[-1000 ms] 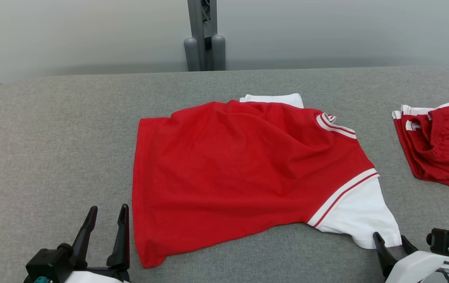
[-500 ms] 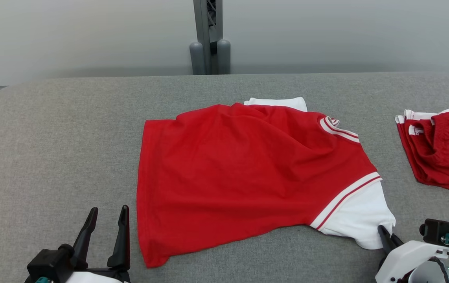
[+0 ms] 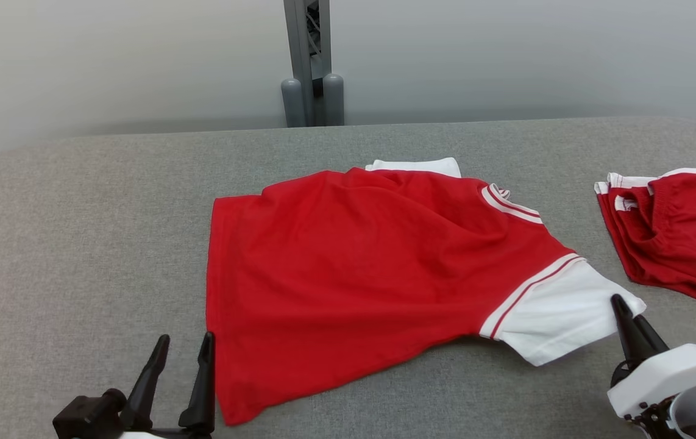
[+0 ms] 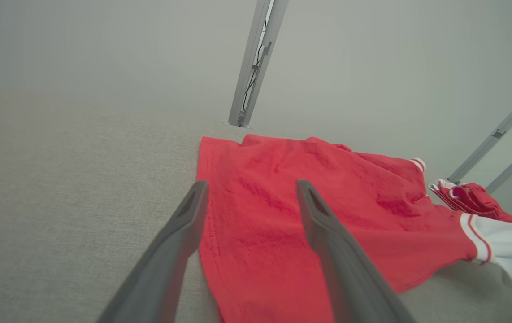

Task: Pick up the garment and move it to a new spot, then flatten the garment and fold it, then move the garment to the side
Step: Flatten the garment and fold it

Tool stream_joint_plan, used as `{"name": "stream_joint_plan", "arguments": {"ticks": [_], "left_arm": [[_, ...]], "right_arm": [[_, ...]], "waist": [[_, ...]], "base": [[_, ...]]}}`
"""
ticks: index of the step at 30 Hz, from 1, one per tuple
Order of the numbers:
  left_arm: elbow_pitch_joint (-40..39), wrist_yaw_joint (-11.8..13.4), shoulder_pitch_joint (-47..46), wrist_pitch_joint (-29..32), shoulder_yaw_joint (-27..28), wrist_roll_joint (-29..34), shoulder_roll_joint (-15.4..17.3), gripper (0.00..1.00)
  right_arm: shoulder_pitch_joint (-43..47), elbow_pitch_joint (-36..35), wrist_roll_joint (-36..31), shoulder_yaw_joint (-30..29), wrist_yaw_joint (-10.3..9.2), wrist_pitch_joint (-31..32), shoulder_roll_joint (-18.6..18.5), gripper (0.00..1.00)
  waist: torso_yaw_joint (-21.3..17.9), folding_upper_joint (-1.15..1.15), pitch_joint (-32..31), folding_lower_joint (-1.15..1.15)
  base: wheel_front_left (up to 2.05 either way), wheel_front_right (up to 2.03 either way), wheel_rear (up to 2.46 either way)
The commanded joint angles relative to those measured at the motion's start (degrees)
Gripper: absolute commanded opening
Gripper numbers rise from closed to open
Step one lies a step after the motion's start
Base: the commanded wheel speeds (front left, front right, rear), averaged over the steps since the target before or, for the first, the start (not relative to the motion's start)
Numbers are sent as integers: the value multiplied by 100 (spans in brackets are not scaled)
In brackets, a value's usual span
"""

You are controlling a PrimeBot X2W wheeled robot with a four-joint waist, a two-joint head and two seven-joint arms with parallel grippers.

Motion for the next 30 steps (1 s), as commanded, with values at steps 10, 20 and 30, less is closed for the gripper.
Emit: {"name": "stream_joint_plan", "arguments": {"ticks": [10, 20, 30], "left_arm": [[-165, -224, 272, 279, -162, -288, 60, 100], [-338, -312, 791, 1161, -506, -912, 22, 100], [87, -248, 531, 1710, -540, -1386, -196, 100]], "right_arm": [[523, -978, 49, -593, 0, 443, -36, 0], [498, -814, 15, -630, 0, 418, -38, 0], [370, -680, -29, -547, 0, 367, -38, 0]], "waist": [[5, 0, 11, 0], [75, 0, 93, 0], [53, 0, 93, 0]], "base": [[0, 0, 0], [0, 0, 0], [0, 0, 0]]}}
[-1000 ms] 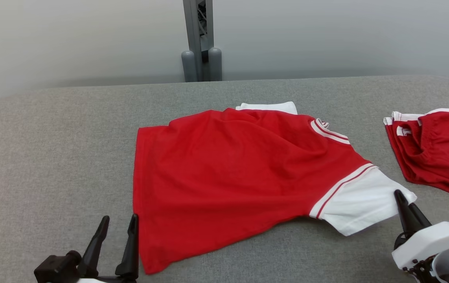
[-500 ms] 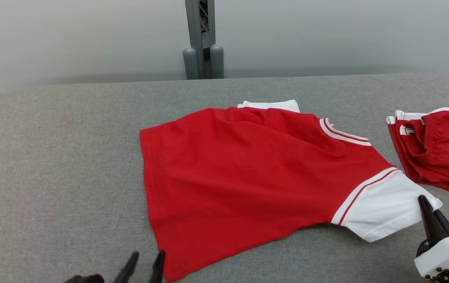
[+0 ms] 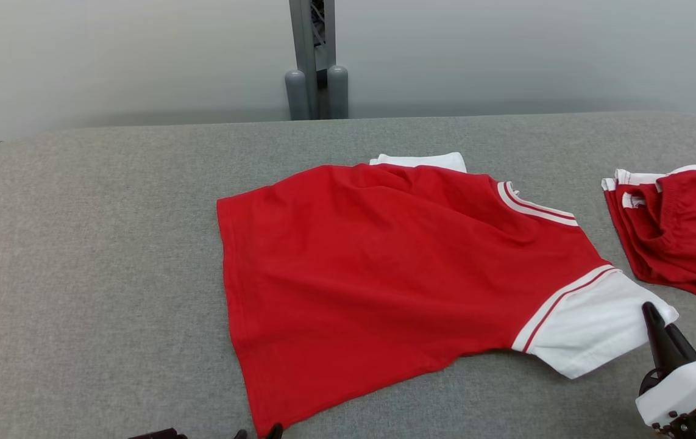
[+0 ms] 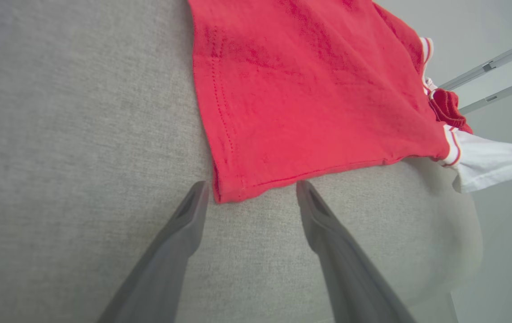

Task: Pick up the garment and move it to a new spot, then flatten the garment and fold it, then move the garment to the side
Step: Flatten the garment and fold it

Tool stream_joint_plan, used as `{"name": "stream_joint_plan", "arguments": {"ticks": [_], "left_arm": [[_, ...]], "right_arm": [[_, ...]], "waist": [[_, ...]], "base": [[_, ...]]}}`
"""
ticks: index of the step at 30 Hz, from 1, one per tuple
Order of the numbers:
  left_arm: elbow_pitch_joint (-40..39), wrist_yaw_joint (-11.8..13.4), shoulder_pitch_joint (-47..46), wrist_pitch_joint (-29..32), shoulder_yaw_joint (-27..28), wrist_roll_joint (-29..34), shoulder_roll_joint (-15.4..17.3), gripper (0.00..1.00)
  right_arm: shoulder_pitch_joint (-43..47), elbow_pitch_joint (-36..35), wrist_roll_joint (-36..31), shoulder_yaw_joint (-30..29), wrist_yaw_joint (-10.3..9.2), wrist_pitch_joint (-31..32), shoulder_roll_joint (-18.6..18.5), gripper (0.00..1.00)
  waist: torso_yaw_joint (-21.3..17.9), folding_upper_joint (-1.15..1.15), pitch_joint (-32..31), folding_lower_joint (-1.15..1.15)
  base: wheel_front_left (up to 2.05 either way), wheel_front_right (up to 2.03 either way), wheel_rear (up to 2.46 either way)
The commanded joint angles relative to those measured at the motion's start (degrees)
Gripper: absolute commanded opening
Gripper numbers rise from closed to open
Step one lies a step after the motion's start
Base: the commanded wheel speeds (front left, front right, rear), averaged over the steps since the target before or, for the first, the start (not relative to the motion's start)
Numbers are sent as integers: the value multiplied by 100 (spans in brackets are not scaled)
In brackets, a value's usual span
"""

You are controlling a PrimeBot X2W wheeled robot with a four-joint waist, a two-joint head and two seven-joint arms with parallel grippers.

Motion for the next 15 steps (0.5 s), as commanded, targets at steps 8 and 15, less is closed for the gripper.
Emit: {"name": "stream_joint_plan", "arguments": {"ticks": [8, 15], "left_arm": [[868, -150, -477, 343, 67, -507, -290, 100], [1301, -241, -683, 356, 44, -565, -399, 99]], "right_arm": [[-113, -3, -40, 45, 0, -51, -37, 0], [-134, -24, -42, 63, 0, -70, -37, 0]], "waist": [[-166, 0, 11, 0], [-188, 0, 42, 0]], "base": [[0, 0, 0], [0, 0, 0]]}}
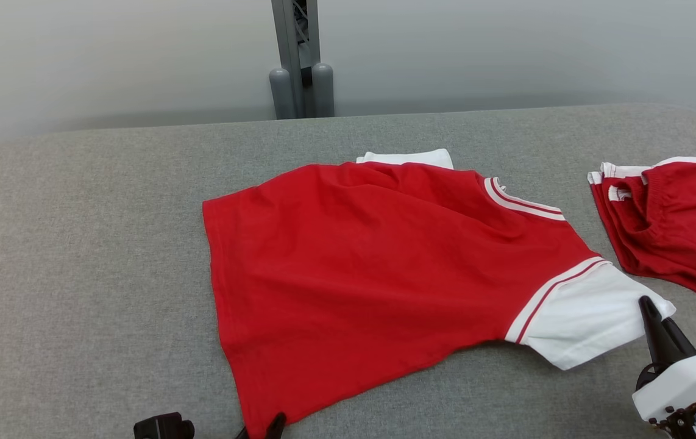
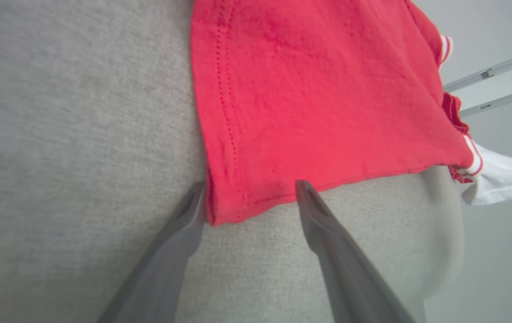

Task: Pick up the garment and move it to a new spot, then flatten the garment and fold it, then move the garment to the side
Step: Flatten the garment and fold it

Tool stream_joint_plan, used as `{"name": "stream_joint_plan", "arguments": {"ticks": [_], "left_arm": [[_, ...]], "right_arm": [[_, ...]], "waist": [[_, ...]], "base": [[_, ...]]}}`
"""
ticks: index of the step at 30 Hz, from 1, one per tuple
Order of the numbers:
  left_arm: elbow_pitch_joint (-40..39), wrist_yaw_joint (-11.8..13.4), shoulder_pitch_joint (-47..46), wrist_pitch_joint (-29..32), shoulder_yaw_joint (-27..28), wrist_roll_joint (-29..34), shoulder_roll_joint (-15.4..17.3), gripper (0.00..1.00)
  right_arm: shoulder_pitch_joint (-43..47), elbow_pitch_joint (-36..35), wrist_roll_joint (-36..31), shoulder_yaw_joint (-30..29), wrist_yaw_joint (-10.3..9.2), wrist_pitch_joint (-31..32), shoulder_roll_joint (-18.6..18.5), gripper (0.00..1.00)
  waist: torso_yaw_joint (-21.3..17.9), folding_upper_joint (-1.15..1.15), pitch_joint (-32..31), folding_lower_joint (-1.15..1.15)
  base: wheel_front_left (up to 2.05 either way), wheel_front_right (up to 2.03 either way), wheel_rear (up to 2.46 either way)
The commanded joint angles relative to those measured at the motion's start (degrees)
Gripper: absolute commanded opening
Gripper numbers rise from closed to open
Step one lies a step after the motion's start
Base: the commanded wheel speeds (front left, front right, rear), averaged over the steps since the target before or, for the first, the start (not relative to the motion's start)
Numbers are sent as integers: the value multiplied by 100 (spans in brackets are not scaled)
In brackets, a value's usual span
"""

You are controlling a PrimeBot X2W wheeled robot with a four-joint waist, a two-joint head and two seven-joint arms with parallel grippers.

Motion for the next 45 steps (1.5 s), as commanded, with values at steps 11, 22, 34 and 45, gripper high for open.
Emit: {"name": "stream_joint_plan", "arguments": {"ticks": [11, 22, 34, 45], "left_arm": [[327, -205, -382, -67, -160, 135, -89, 0], [-872, -167, -560, -667, 416, 143, 145, 0], [-2355, 83, -1224, -687, 1135, 168, 605, 0], [-3048, 293, -2464, -229, 1508, 505, 1290, 0]], "right_arm": [[-108, 12, -11, 48, 0, -70, -36, 0], [-314, -272, -54, 145, 0, -276, -36, 0], [-857, -1121, 208, 305, 0, -221, -35, 0], [-1546, -2442, 316, 290, 0, 239, -32, 0]], "waist": [[20, 0, -29, 0], [82, 0, -178, 0], [50, 0, -452, 0], [-160, 0, -584, 0]], "base": [[0, 0, 0], [0, 0, 0], [0, 0, 0], [0, 0, 0]]}}
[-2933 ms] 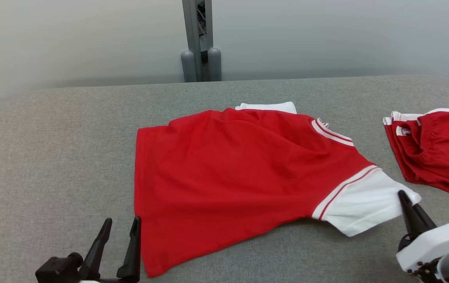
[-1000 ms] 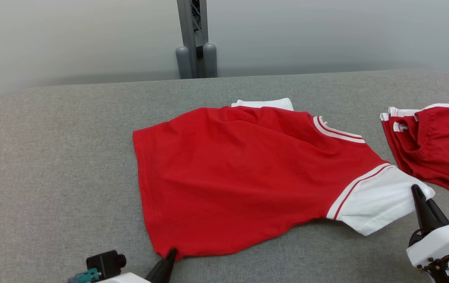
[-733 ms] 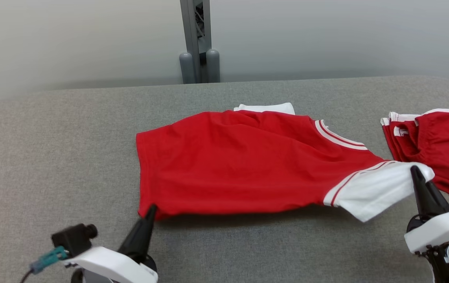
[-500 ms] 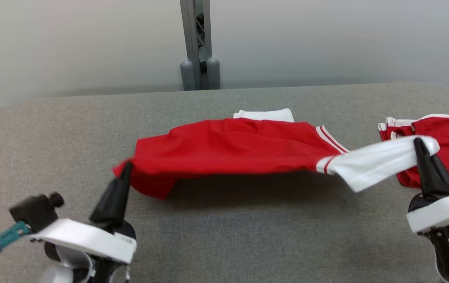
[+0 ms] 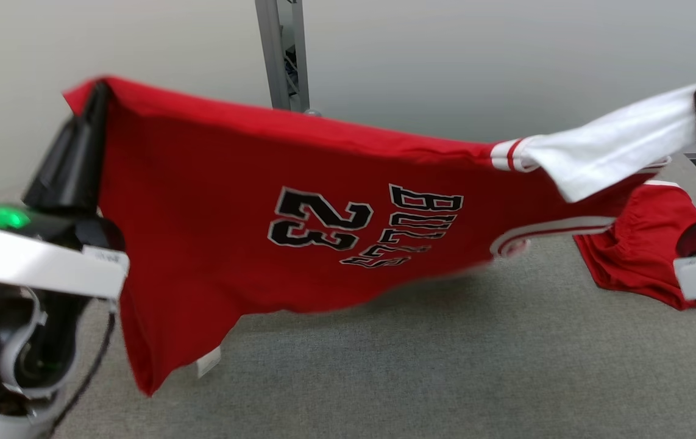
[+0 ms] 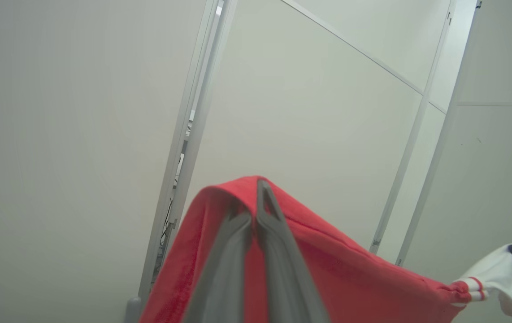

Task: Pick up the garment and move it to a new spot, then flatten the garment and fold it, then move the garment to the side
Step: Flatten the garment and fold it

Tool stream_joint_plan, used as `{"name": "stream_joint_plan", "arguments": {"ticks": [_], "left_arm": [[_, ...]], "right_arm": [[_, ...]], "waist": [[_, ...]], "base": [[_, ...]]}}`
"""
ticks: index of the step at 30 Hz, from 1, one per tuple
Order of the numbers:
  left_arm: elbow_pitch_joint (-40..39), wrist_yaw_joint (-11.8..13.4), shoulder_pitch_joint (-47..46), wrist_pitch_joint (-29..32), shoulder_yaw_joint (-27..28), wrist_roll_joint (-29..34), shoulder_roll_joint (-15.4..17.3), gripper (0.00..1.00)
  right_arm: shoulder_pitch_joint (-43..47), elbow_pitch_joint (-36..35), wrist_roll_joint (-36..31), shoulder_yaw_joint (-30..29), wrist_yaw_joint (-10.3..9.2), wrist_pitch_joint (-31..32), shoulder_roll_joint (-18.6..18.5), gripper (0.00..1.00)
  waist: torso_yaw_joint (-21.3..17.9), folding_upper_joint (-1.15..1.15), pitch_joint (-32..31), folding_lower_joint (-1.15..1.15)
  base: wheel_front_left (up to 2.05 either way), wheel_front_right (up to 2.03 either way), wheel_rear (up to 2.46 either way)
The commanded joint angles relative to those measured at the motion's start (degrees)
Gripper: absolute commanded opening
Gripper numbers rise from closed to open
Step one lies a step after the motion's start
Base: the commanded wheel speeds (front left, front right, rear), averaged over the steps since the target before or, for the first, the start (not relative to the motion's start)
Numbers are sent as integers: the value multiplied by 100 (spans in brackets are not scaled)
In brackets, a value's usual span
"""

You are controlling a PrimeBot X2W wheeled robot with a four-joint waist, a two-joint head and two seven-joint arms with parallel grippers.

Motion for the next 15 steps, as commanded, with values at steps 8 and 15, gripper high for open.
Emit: {"name": "stream_joint_plan", "arguments": {"ticks": [8, 15], "left_arm": [[-126, 50, -1354, 571, 1, 212, 413, 0], [646, -23, -2367, 1089, -122, 251, 594, 0]], "right_arm": [[-925, -523, -314, 246, 0, 332, -28, 0], [-1948, -52, -521, 482, 0, 406, -26, 0]], "waist": [[-154, -1, 105, 0], [-206, -1, 565, 0]], "base": [[0, 0, 0], [0, 0, 0]]}}
